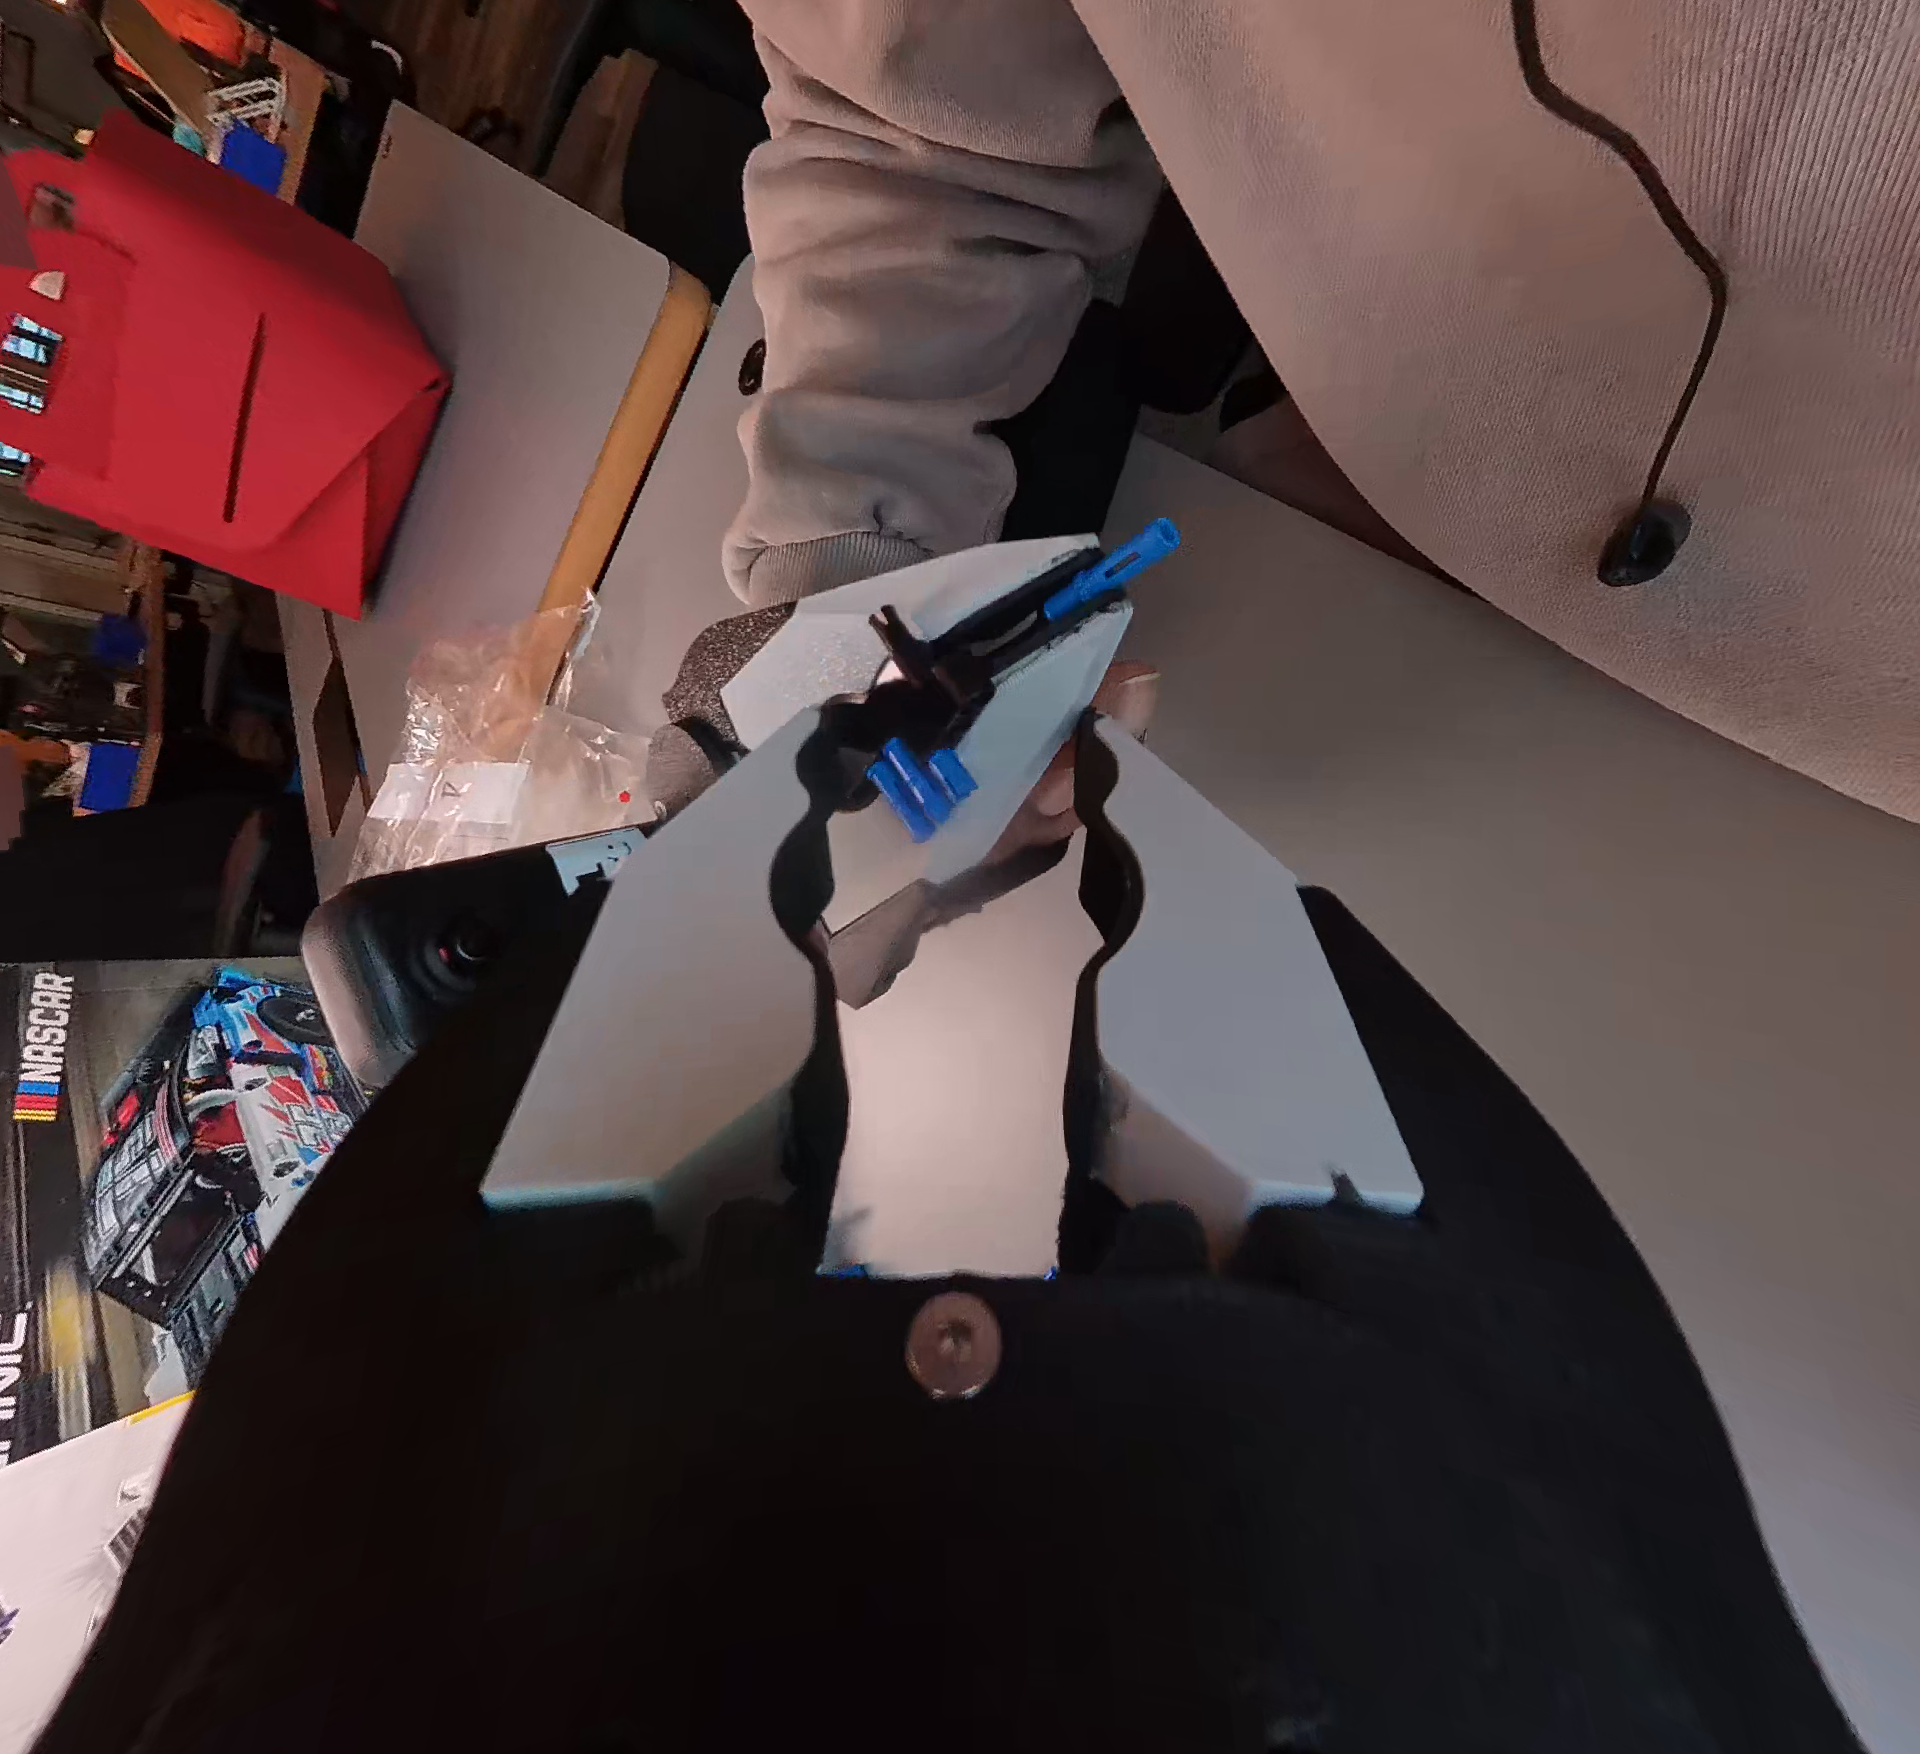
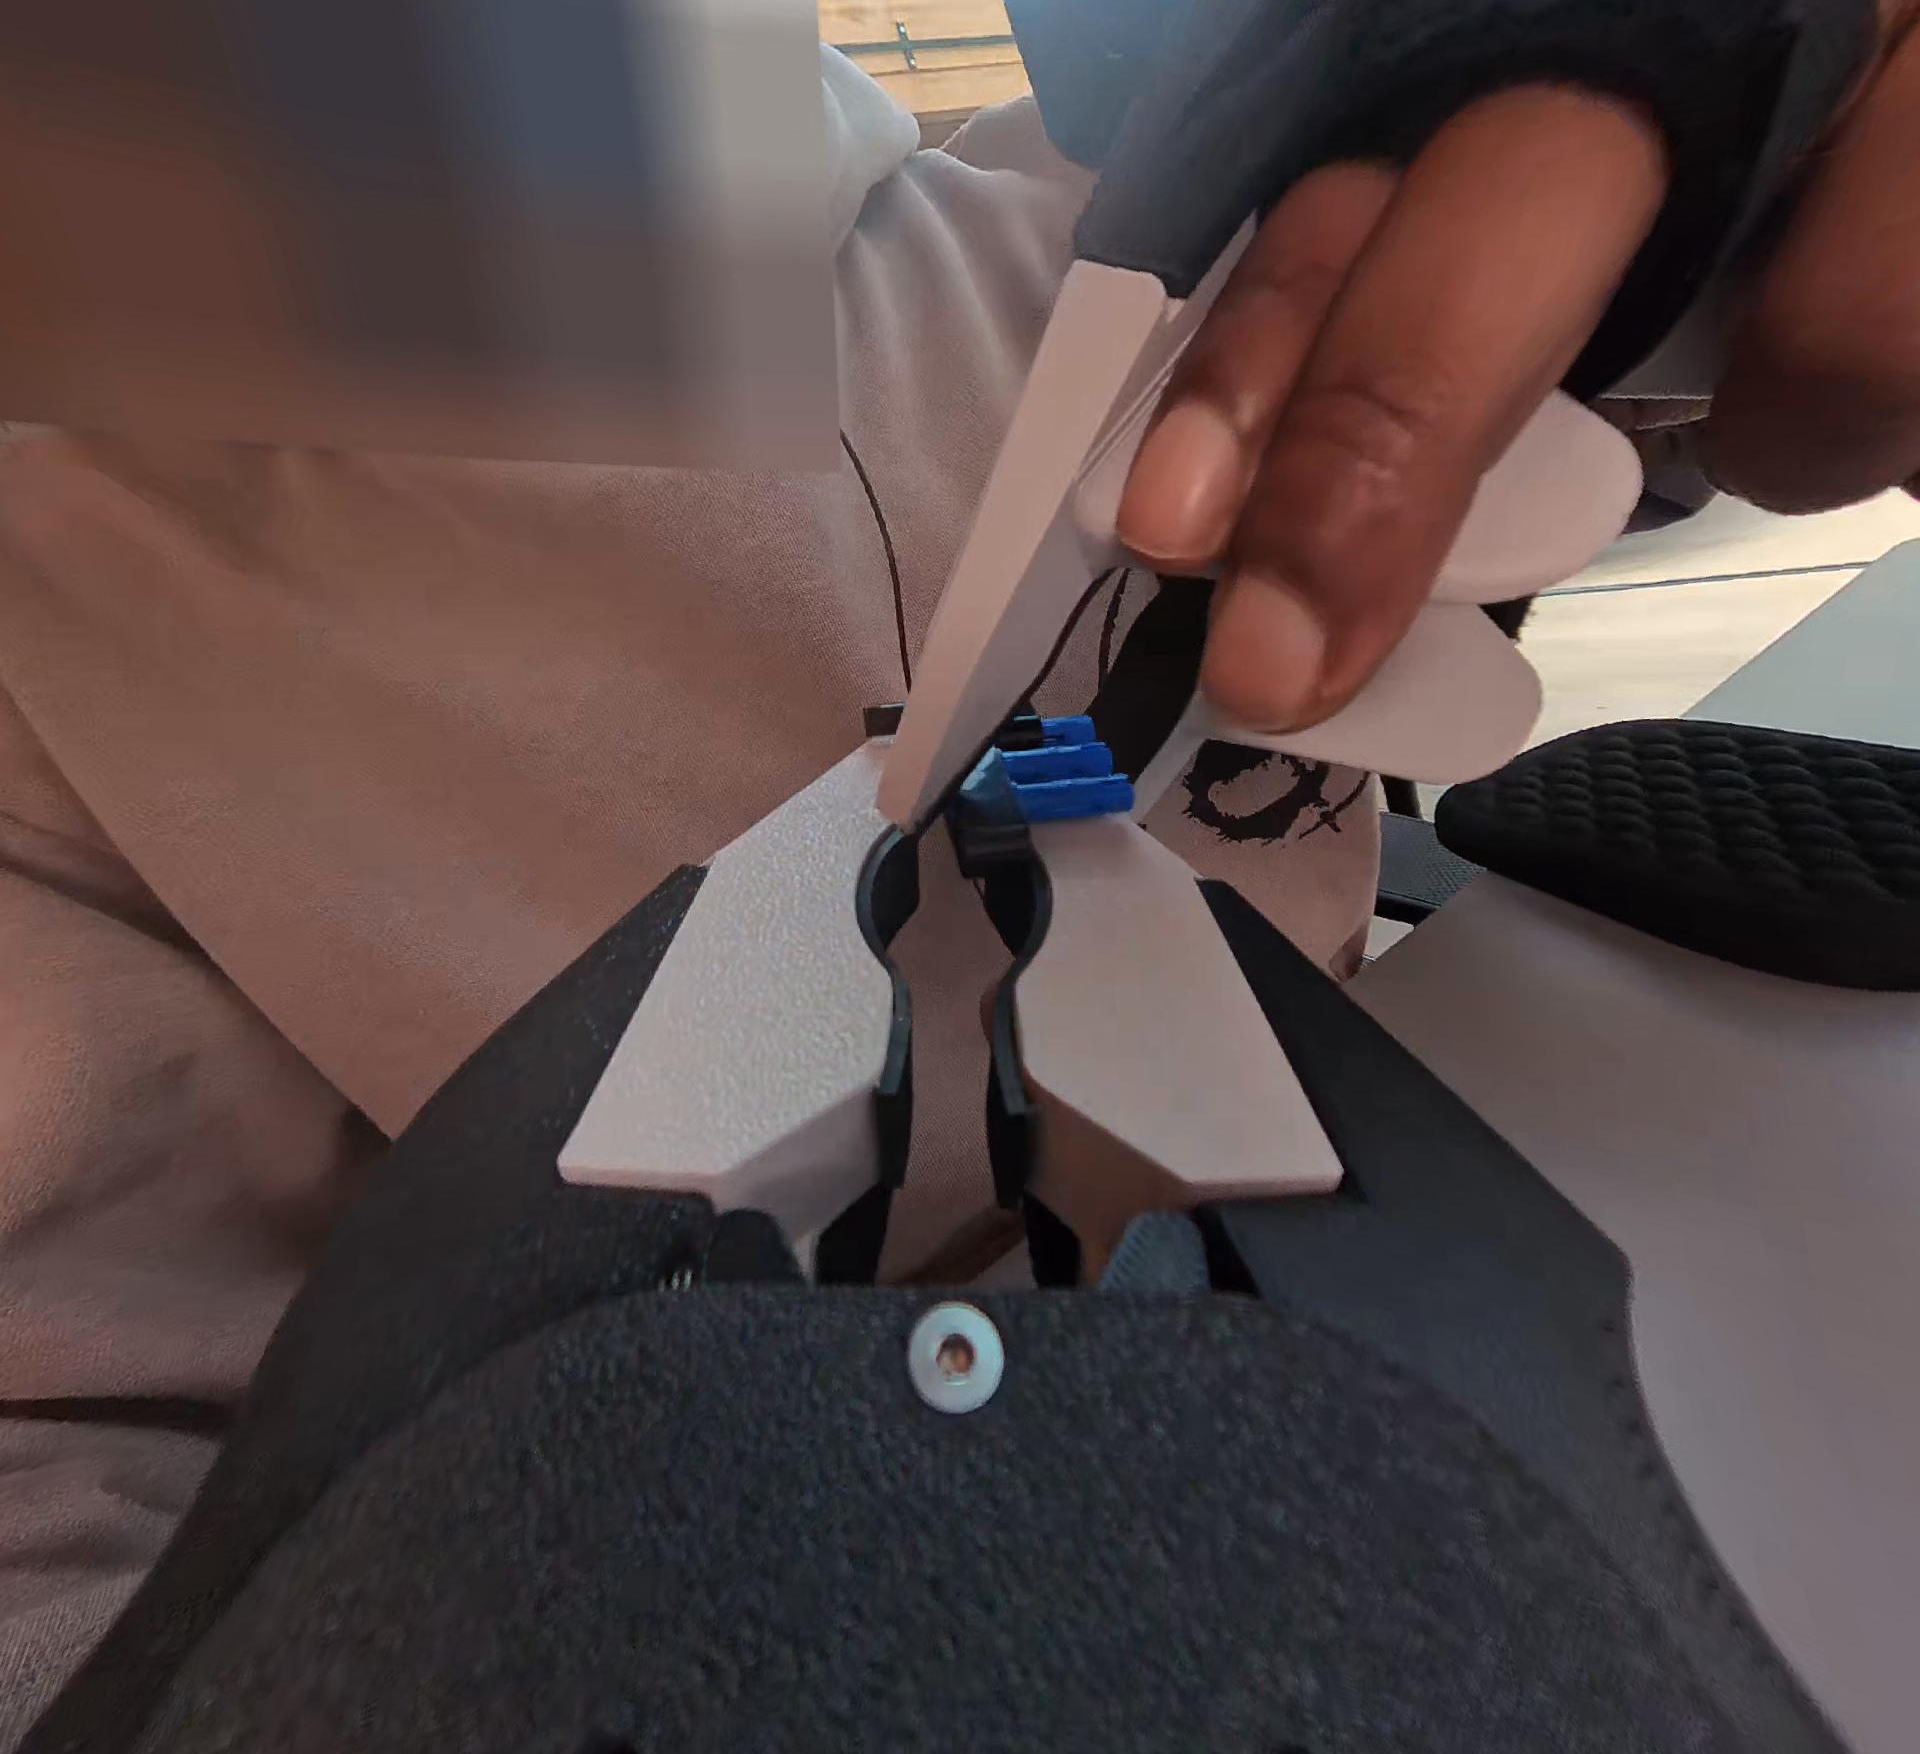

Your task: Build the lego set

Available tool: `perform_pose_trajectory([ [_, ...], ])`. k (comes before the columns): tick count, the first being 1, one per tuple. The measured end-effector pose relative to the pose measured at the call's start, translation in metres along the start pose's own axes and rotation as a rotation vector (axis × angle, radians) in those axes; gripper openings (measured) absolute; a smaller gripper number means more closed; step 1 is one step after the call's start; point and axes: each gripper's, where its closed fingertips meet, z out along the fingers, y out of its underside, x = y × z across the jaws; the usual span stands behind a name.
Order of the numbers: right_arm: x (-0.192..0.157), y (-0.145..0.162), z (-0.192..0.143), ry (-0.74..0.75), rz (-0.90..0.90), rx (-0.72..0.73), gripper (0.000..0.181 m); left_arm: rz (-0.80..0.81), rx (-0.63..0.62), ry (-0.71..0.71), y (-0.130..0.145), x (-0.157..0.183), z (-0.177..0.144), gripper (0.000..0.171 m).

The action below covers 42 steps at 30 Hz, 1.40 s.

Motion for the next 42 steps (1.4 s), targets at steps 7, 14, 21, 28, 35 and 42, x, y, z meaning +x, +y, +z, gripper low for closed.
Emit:
perform_pose_trajectory([
  [7,-0.007,-0.006,-0.008,0.003,-0.027,0.041,0.002,-0.017,-0.014,-0.091,0.001,-0.009,-0.006,0.027],
  [14,-0.011,-0.009,-0.01,0.004,-0.052,0.048,0.003,-0.064,-0.011,-0.088,-0.001,-0.012,-0.015,0.006],
  [21,0.003,-0.013,-0.04,0.215,-0.115,0.044,0.003,-0.694,0.069,-0.082,0.032,-0.021,-0.023,0.006],
  [28,0.03,-0.055,-0.109,0.842,-0.414,0.101,0.002,-1.479,0.569,-0.155,0.078,-0.023,-0.022,0.005],
  [35,0.07,-0.028,-0.122,1.033,-0.298,-0.05,0.002,-1.413,0.493,-0.187,0.098,-0.006,-0.001,0.006],
  [42,0.095,-0.001,-0.124,1.009,-0.167,-0.087,0.002,-1.393,0.398,-0.204,0.116,0.005,0.002,0.006],
])
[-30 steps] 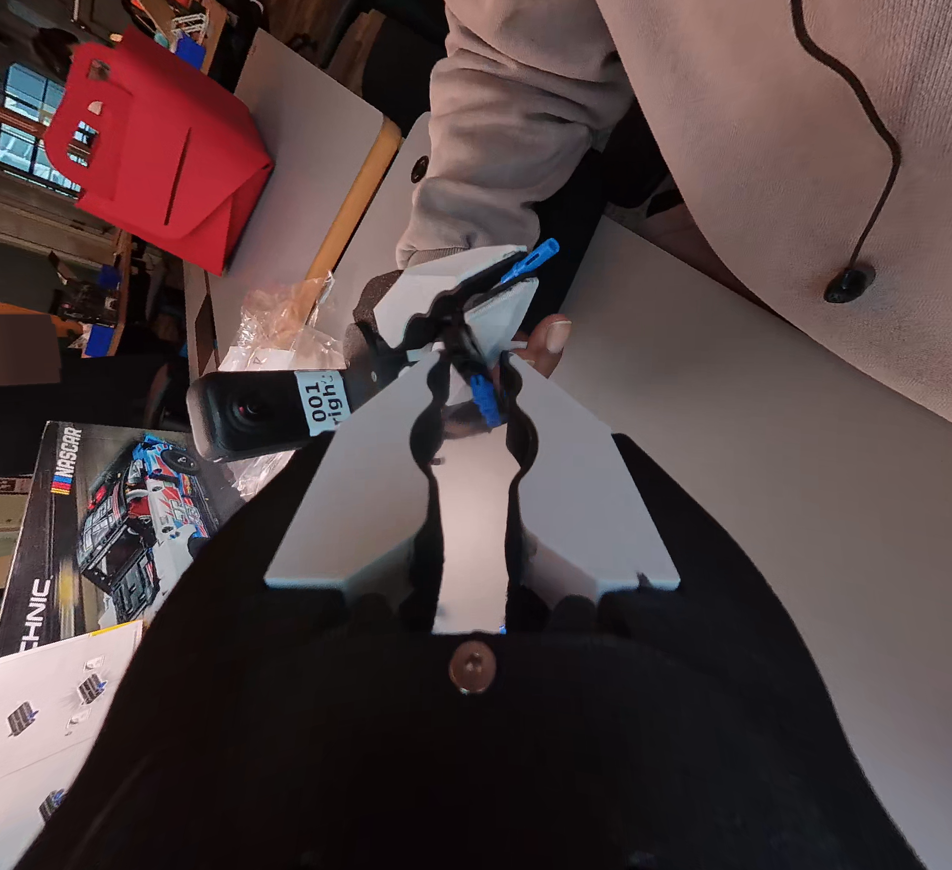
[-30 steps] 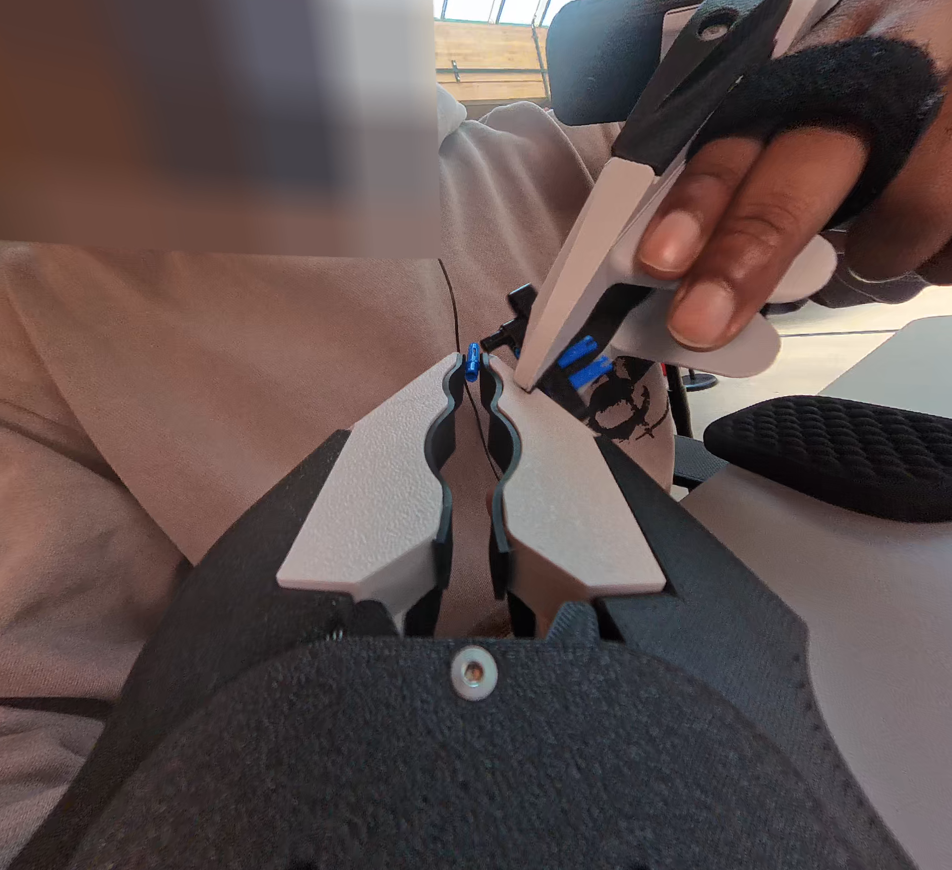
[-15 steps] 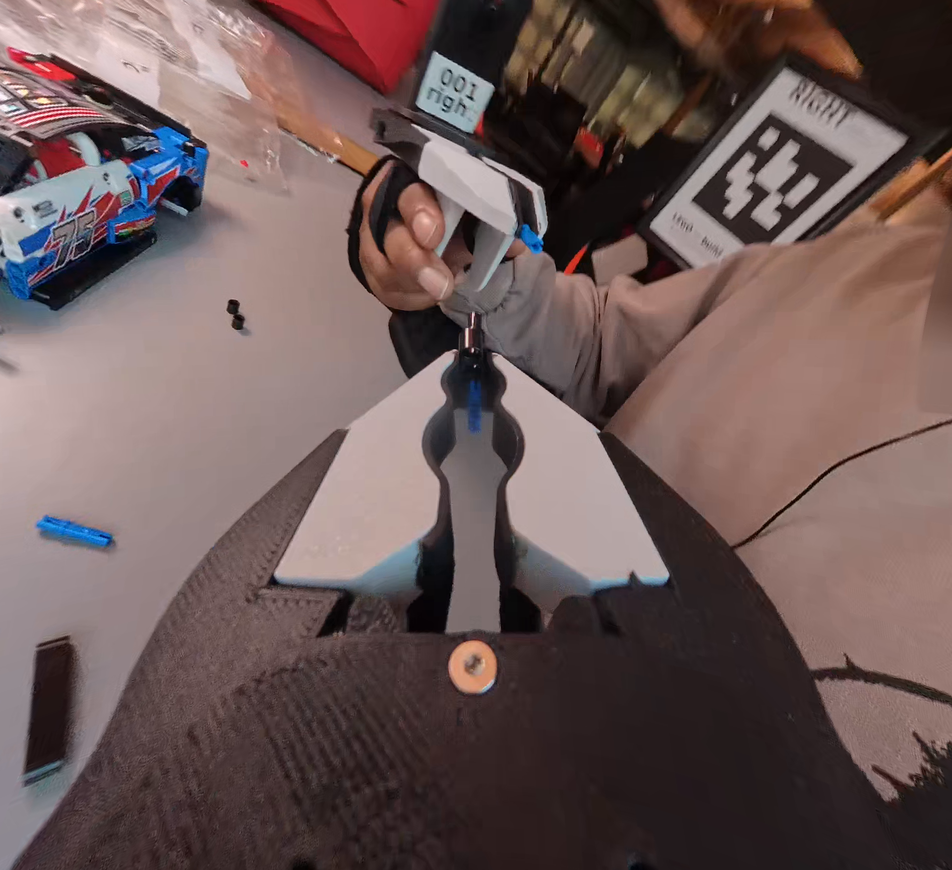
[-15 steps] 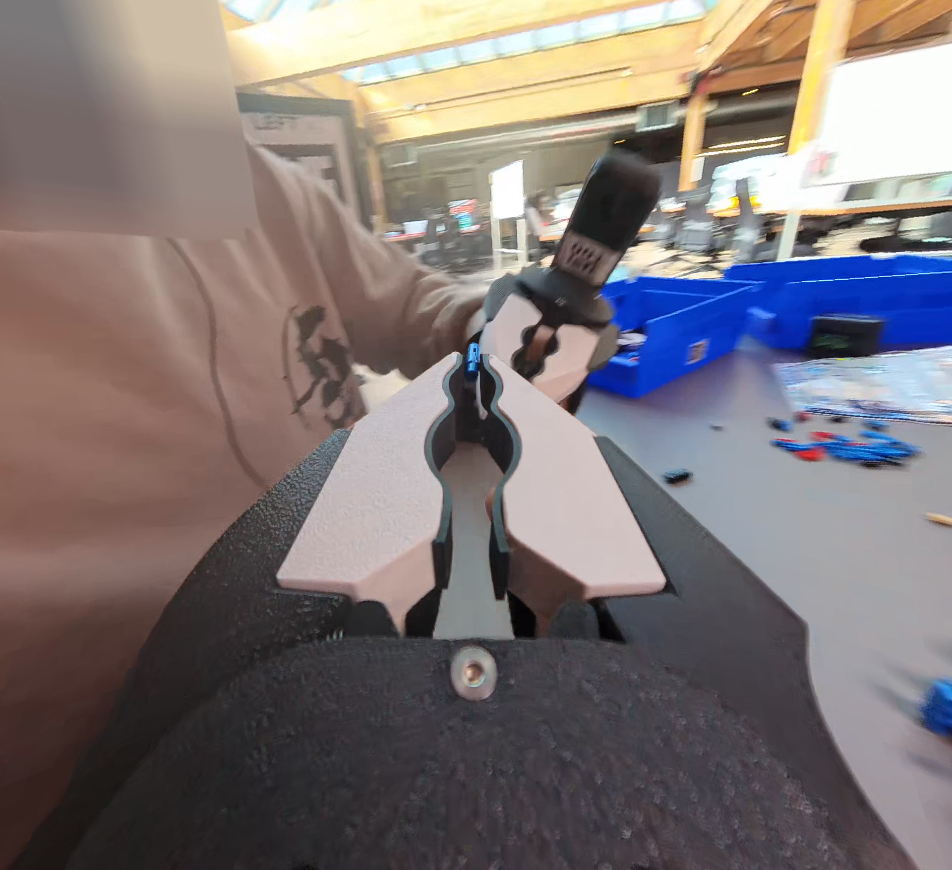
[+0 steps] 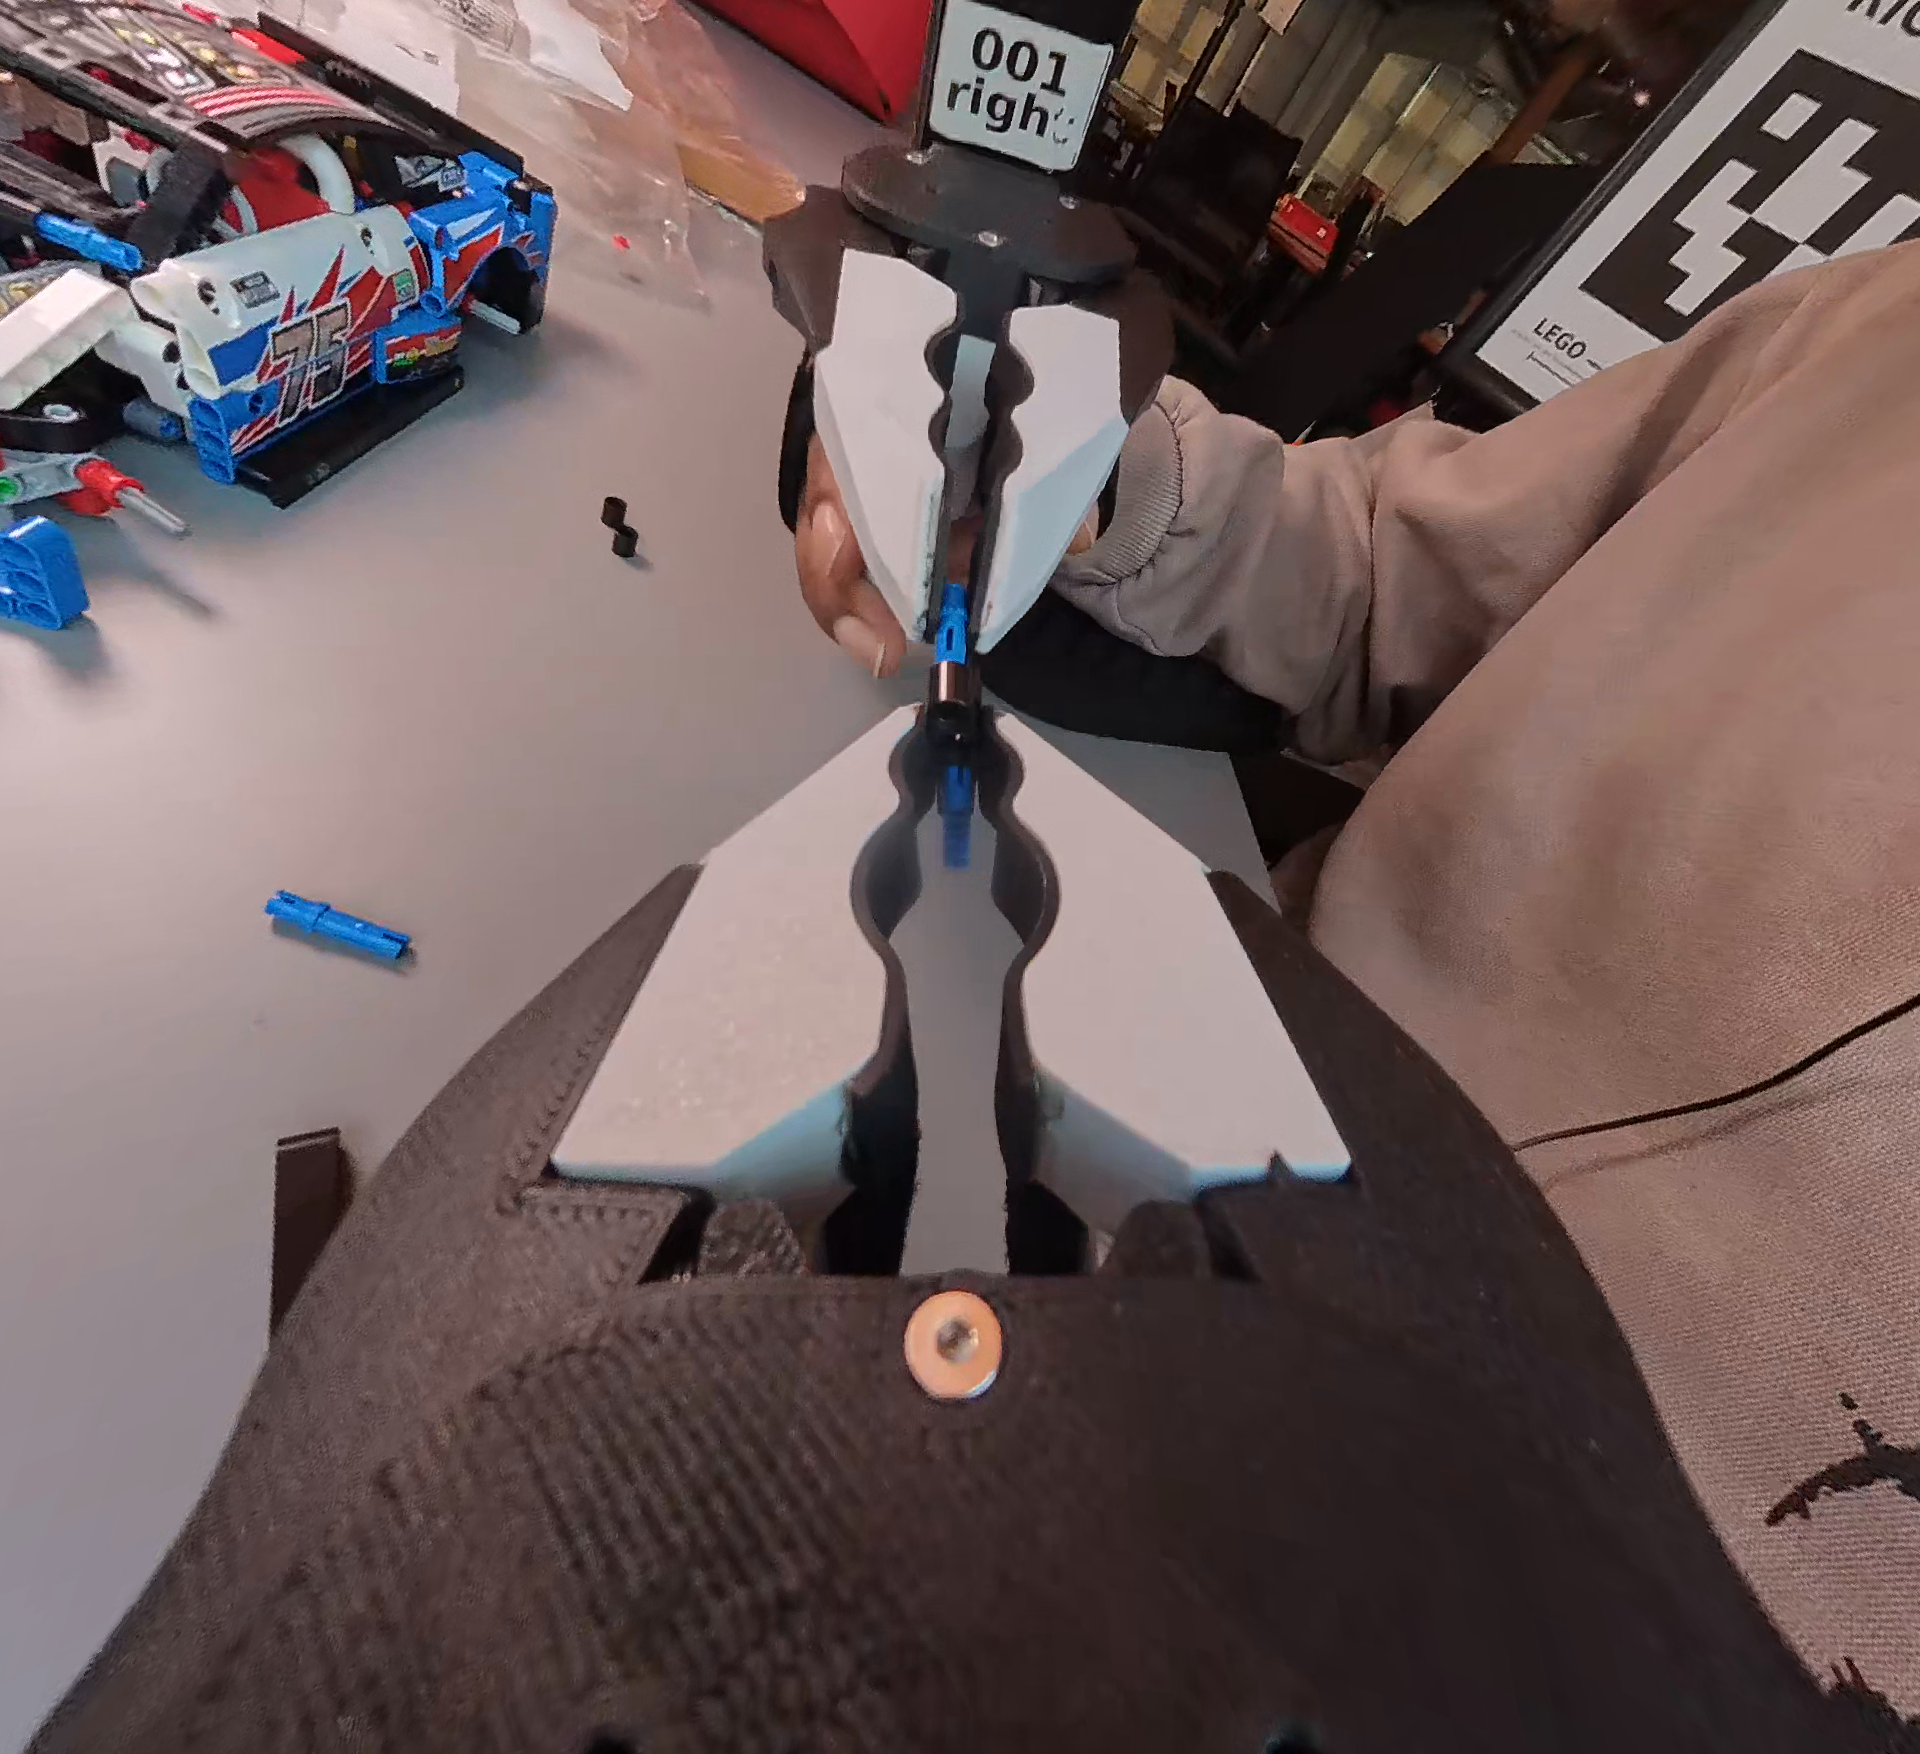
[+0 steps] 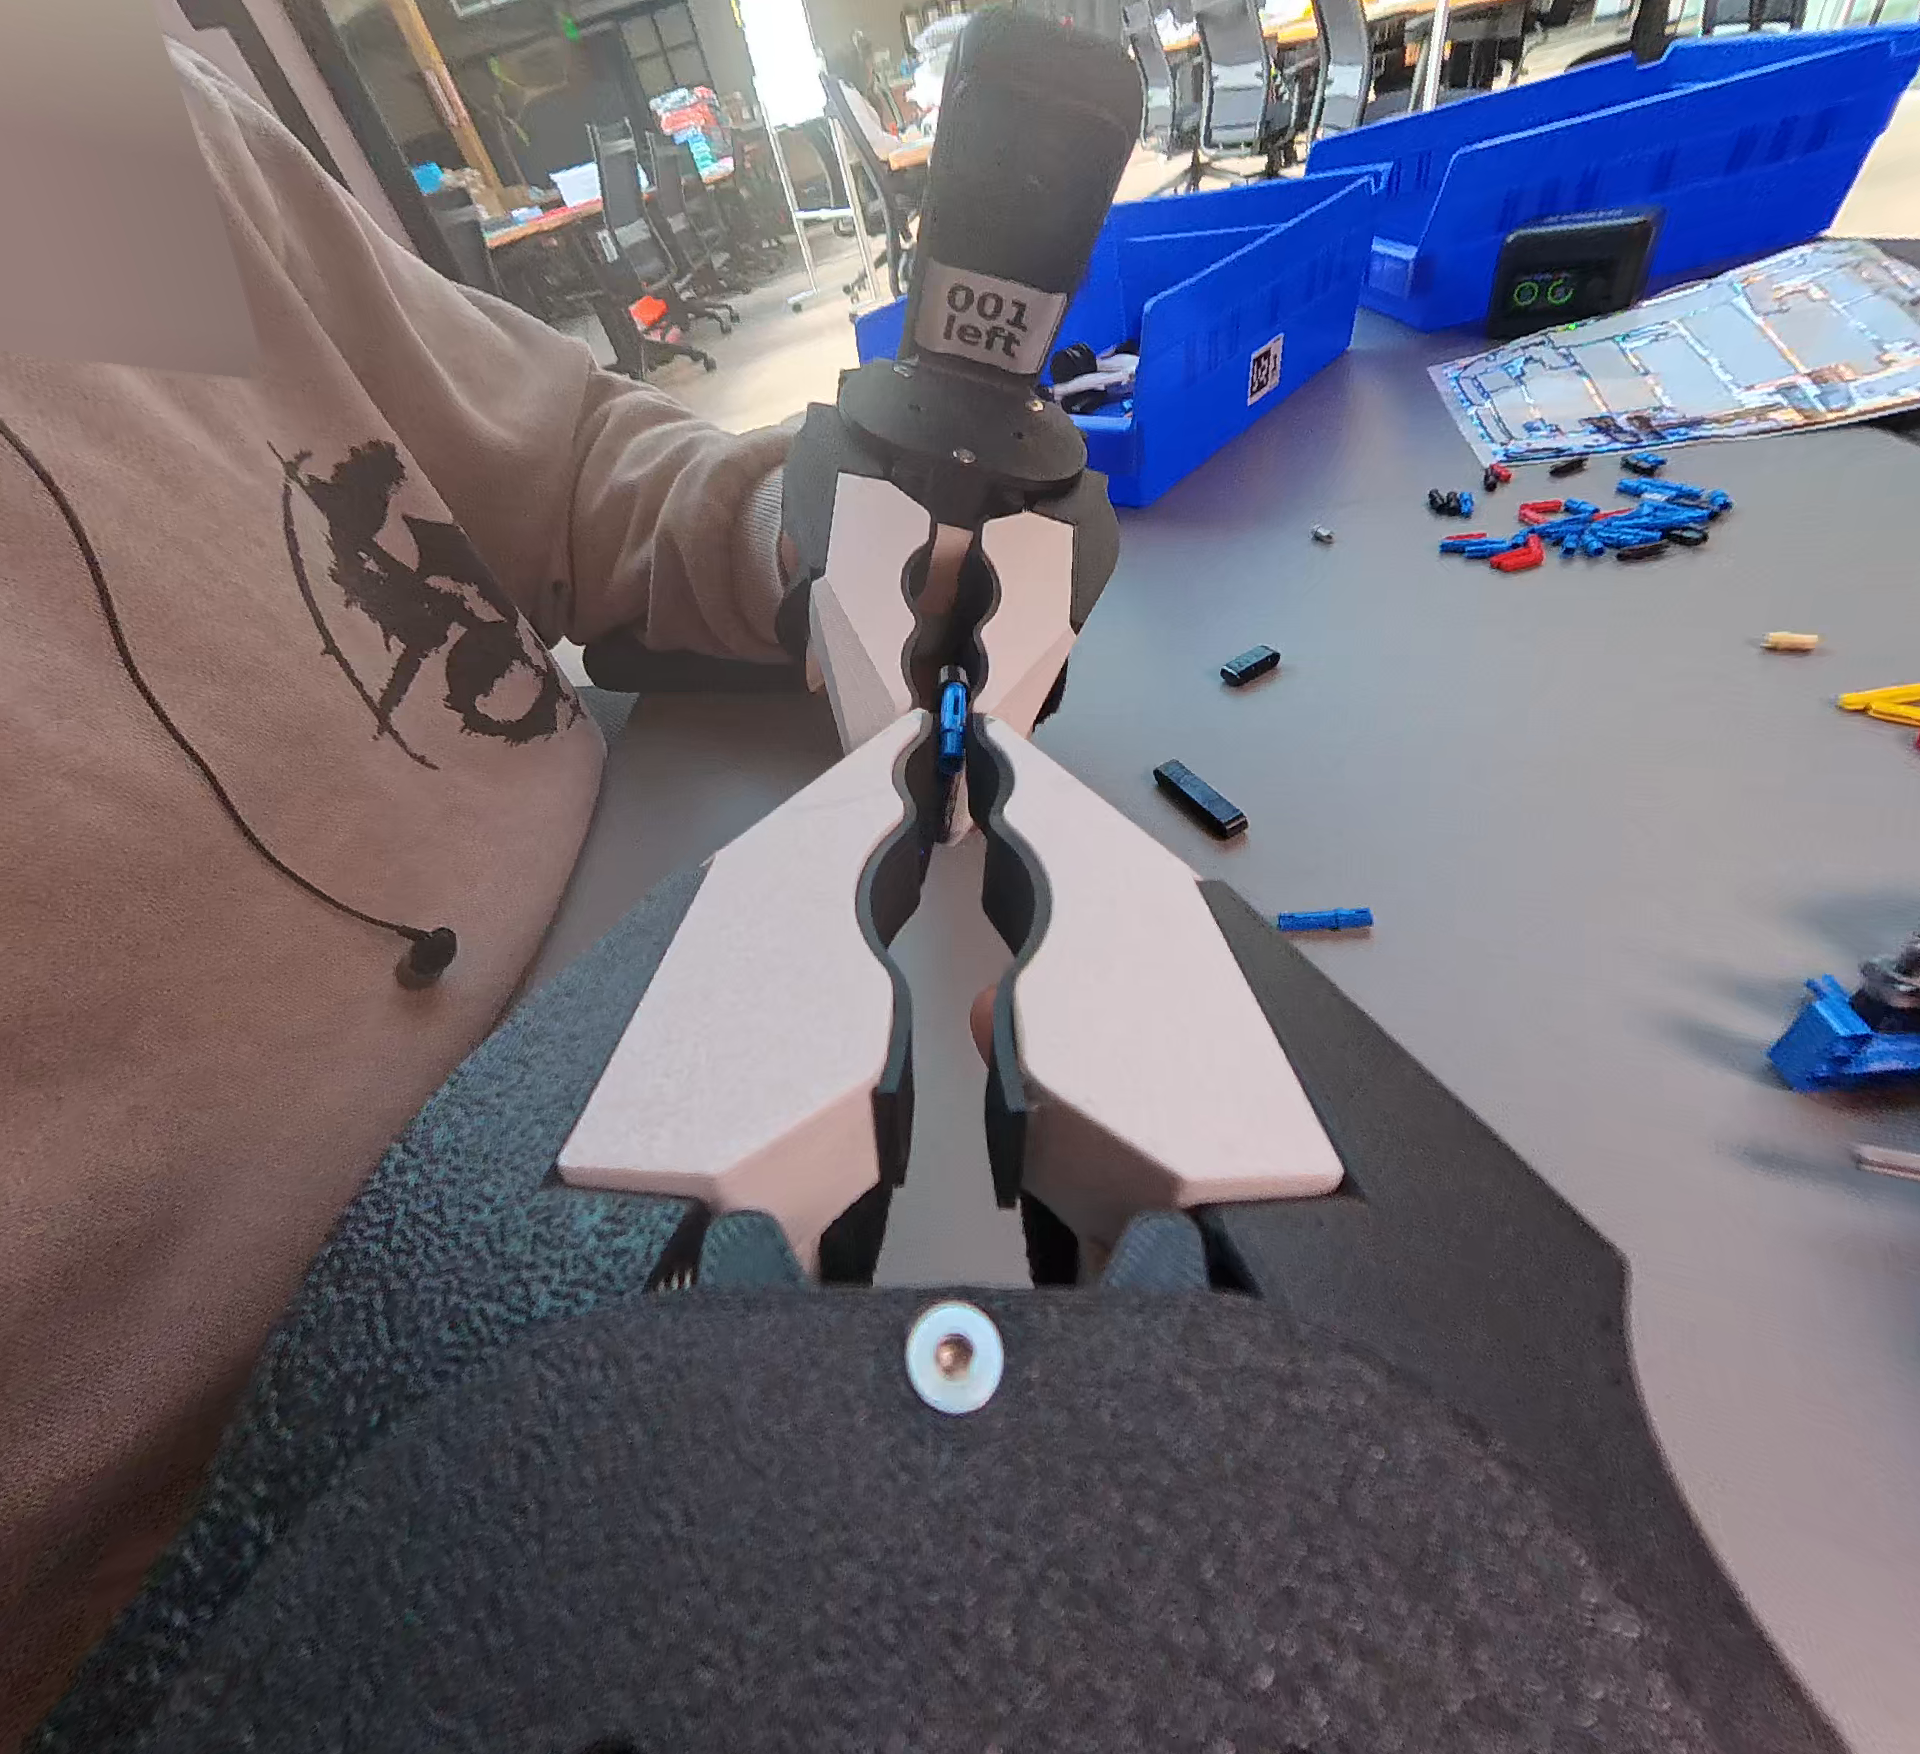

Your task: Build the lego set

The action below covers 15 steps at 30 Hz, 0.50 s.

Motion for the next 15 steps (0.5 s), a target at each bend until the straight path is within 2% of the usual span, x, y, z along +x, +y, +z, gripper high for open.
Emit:
perform_pose_trajectory([
  [4,0.004,0.009,0.005,0.007,0.021,-0.038,0.002,0.036,-0.047,-0.054,0.009,-0.008,-0.001,0.006],
  [9,0.005,0.03,0.012,0.022,0.021,-0.159,0.002,0.247,-0.25,-0.229,0.03,-0.023,-0.004,0.006],
  [11,0.007,0.036,0.014,0.056,-0.039,-0.226,0.002,0.32,-0.316,-0.278,0.035,-0.027,-0.006,0.006],
  [15,0.005,0.044,0.016,0.082,-0.14,-0.311,0.002,0.373,-0.404,-0.28,0.045,-0.027,-0.007,0.006],
])
